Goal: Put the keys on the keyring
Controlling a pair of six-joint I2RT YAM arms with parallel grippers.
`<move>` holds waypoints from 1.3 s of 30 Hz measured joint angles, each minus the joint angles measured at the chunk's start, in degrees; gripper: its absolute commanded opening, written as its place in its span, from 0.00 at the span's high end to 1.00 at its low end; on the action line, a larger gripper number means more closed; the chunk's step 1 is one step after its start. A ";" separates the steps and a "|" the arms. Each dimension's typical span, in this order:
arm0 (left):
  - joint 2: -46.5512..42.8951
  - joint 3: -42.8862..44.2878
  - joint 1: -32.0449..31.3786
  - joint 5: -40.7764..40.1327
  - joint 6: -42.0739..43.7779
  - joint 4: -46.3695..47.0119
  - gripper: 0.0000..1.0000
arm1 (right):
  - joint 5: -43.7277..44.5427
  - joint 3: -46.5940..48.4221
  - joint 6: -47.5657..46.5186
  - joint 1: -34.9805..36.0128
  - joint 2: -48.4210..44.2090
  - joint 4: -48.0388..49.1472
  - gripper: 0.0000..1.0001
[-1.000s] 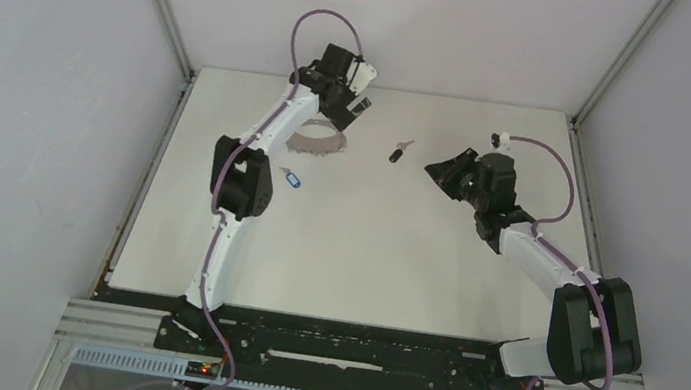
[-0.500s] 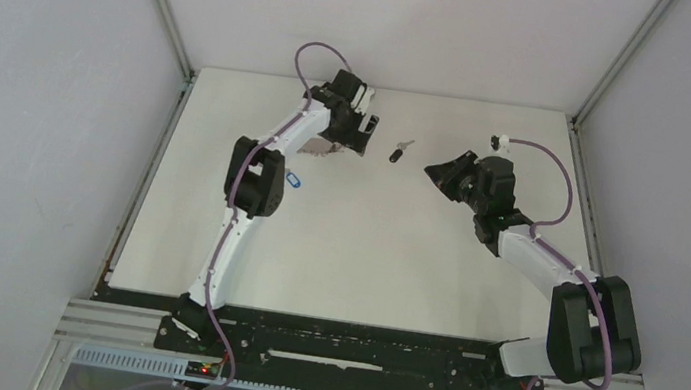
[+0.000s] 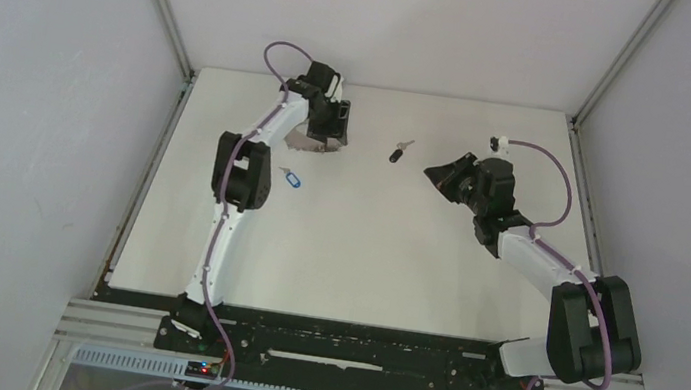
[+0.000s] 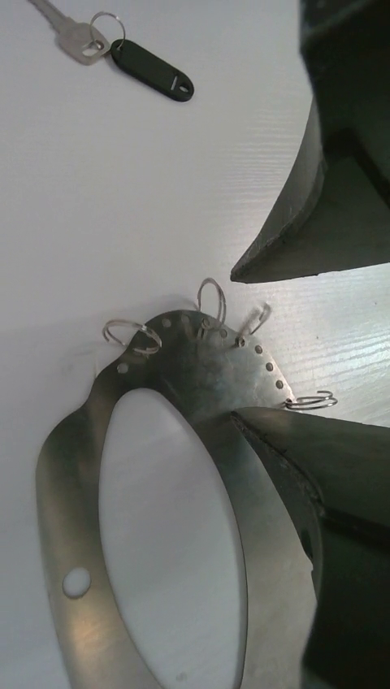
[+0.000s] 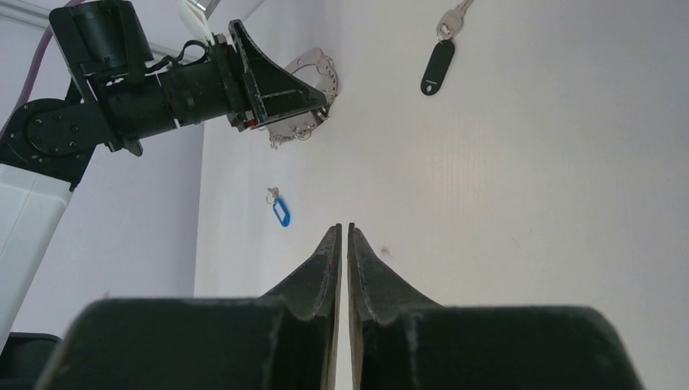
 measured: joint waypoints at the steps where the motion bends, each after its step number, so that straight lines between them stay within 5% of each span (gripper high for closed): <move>1: -0.04 -0.15 -0.11 0.33 0.00 0.11 0.36 | -0.04 0.00 0.02 0.00 0.00 0.02 0.88; 16: -1.27 -1.95 1.20 -4.20 0.26 2.67 0.29 | -1.33 0.00 0.02 0.87 -0.02 0.81 0.89; 26: -1.22 -1.97 3.45 -4.00 0.52 2.71 0.42 | -1.97 0.00 0.37 1.31 0.00 1.09 0.91; 39: -1.22 -1.97 2.08 -1.22 1.64 -2.45 0.43 | -2.12 -0.11 0.66 1.38 -1.75 0.52 0.91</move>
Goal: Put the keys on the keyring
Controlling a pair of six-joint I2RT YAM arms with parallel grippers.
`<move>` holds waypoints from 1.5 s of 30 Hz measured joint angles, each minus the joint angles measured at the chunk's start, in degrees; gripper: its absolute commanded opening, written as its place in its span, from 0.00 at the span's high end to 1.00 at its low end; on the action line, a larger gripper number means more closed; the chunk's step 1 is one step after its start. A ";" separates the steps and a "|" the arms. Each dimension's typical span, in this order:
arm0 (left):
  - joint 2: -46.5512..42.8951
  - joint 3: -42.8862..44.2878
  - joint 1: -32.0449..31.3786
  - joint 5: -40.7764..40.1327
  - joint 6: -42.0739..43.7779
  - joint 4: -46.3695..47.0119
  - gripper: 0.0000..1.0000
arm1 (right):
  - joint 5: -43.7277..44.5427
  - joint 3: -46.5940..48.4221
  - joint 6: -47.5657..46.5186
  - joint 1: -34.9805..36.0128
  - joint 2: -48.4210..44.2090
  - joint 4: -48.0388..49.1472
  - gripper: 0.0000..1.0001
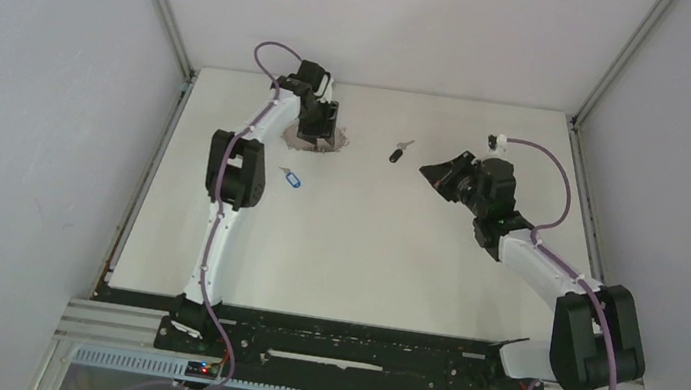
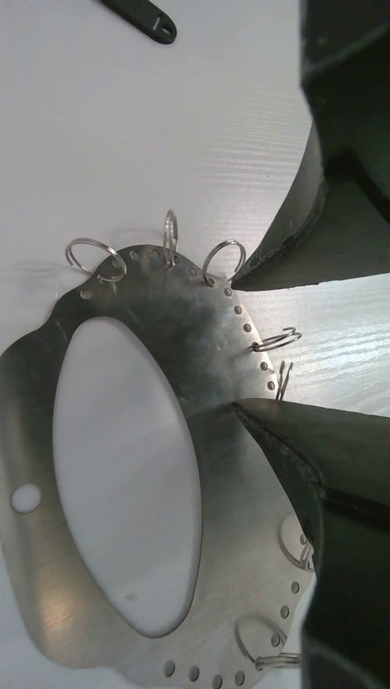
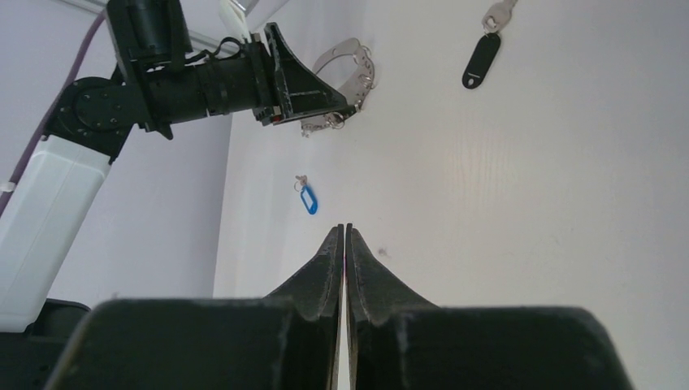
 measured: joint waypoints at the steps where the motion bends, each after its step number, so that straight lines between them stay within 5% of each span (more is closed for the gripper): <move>1: -0.02 0.00 0.02 0.50 0.28 -0.37 0.43 | 0.00 0.00 -0.02 0.00 -0.61 -0.15 0.91; 4: -0.11 -0.02 0.02 1.57 0.55 -1.20 0.45 | 0.04 0.00 -0.04 0.00 -1.88 -0.33 0.91; 9: -1.79 -3.17 0.00 3.04 0.98 -2.27 0.63 | 0.24 0.00 -0.07 0.00 -2.99 -1.25 0.92; 17: -2.71 -4.90 0.00 3.10 1.90 -3.39 0.69 | 0.42 0.00 -0.09 0.02 -3.32 -1.79 0.95; 26: -2.71 -4.90 -0.07 1.75 2.40 -4.22 0.99 | 0.57 0.00 -0.09 0.02 -3.39 -2.43 1.00; 34: -3.32 -5.75 -1.18 1.66 3.43 -4.85 1.00 | 0.57 0.00 -0.09 0.02 -3.39 -2.60 1.00; 45: -14.34 -25.33 -5.38 3.39 5.35 -3.04 1.00 | 0.68 -0.02 -0.11 -0.17 -3.39 -3.80 1.00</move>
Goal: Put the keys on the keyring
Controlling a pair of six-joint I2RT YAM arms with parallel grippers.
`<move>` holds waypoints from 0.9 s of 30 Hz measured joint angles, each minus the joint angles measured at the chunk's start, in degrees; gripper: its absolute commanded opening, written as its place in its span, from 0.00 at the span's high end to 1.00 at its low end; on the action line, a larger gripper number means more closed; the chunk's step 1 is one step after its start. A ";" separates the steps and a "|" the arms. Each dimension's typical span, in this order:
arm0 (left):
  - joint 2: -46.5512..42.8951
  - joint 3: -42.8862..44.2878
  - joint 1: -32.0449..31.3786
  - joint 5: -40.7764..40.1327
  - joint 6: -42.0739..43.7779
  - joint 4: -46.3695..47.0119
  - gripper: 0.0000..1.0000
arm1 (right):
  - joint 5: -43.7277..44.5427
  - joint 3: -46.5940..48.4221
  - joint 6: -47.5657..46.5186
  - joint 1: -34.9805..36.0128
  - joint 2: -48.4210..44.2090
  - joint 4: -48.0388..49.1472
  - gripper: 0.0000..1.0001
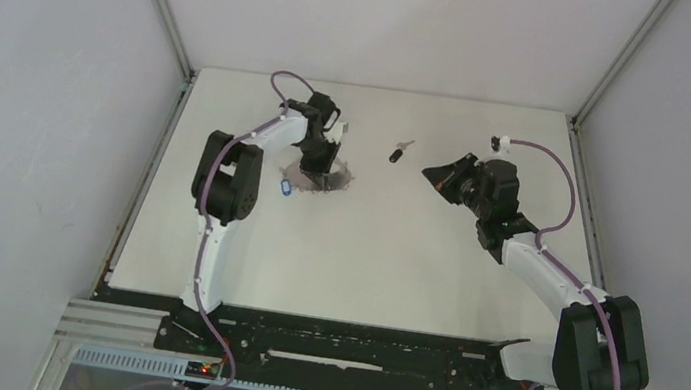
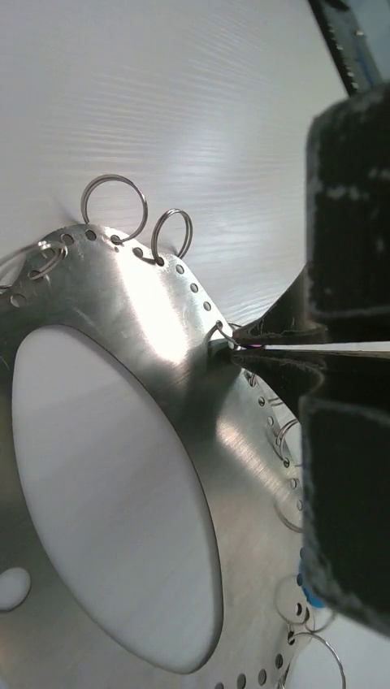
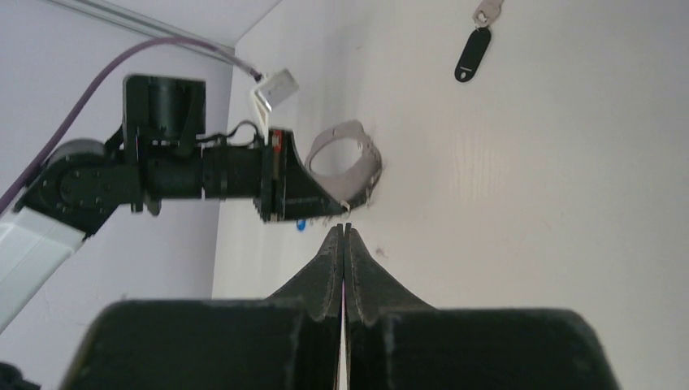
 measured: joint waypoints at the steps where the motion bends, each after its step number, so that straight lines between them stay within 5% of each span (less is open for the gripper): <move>1: -1.81 -3.21 -0.52 0.33 0.04 0.68 1.00 | 0.09 0.02 -0.09 -0.09 0.00 -0.07 1.00; 13: -13.99 -25.59 -7.80 8.17 0.02 4.92 1.00 | 1.20 0.02 -0.09 -0.83 2.67 -0.13 1.00; 17: -14.27 -26.47 -8.72 10.75 1.09 4.00 0.70 | 3.61 2.32 -0.15 -0.28 7.98 -1.11 0.81; 23: -19.30 -26.45 -9.29 8.04 6.05 -0.72 0.07 | 5.95 17.99 -1.57 2.10 25.77 -4.52 0.63; 27: -28.13 -25.57 -7.58 4.92 8.13 -2.95 0.04 | 8.96 32.37 -2.89 3.67 37.22 -9.77 0.42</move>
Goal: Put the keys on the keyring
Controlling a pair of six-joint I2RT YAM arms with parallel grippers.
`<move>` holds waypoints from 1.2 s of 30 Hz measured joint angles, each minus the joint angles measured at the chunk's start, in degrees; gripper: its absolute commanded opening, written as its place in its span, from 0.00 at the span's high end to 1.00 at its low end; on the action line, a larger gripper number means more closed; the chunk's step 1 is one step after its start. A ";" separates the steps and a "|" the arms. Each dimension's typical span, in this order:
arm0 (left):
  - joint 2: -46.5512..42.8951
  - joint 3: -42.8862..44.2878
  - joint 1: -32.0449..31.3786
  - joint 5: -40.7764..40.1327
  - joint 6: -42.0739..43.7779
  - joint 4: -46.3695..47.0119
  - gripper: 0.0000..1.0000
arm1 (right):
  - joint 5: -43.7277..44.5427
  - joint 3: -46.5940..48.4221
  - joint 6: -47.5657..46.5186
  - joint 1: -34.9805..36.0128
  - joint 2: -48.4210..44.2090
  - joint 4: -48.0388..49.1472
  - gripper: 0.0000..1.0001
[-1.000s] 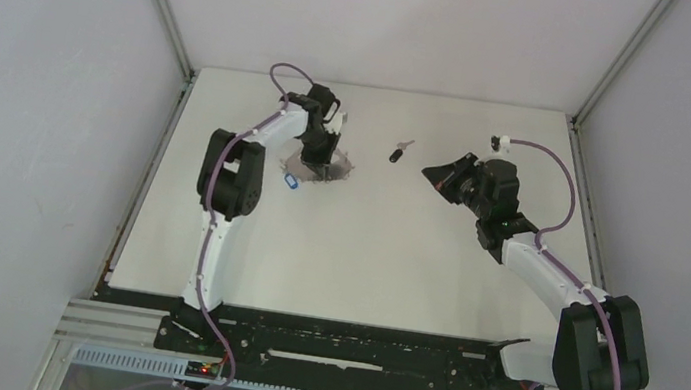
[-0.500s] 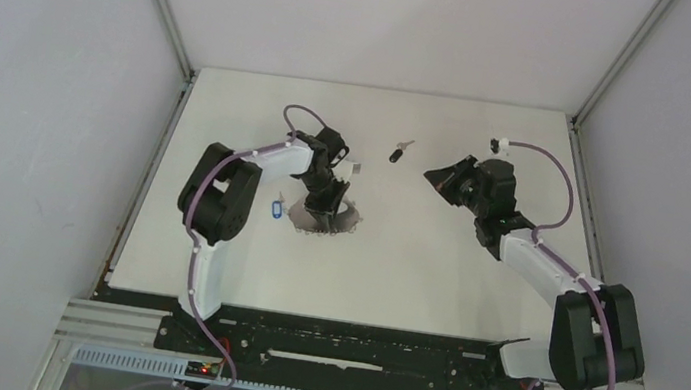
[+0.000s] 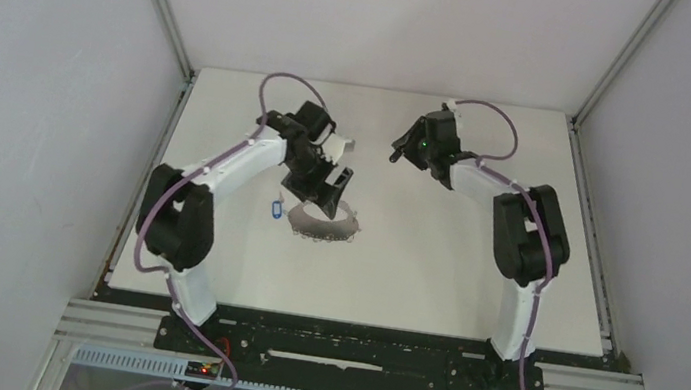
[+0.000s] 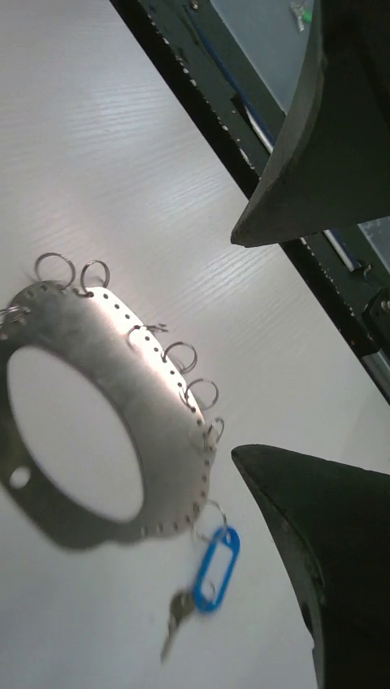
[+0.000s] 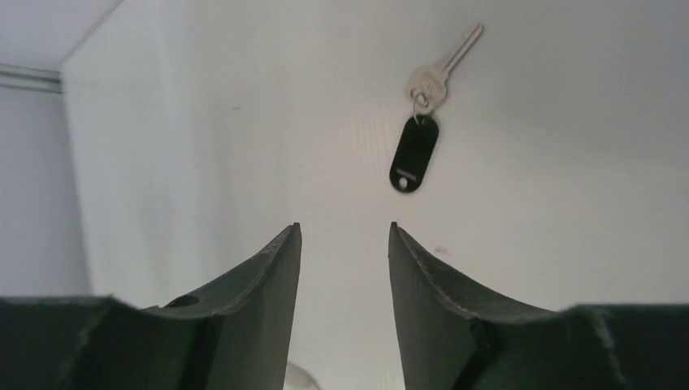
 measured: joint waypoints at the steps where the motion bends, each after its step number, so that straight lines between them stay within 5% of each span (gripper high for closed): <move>1: -1.77 0.90 0.79 -0.85 0.22 -0.46 0.04 | 1.75 2.99 -0.50 0.57 2.08 -1.90 0.41; 15: -4.66 -0.66 10.49 -8.41 2.03 -0.39 0.07 | 23.23 45.51 -5.03 7.13 26.43 -34.47 0.41; 31: -8.81 -7.15 13.84 -8.55 3.02 1.33 0.08 | 25.07 50.95 -4.90 3.93 30.75 -44.85 0.44; 36: -10.21 -9.14 14.34 -8.35 3.04 1.40 0.08 | 23.47 52.76 -4.68 2.95 32.04 -45.40 0.57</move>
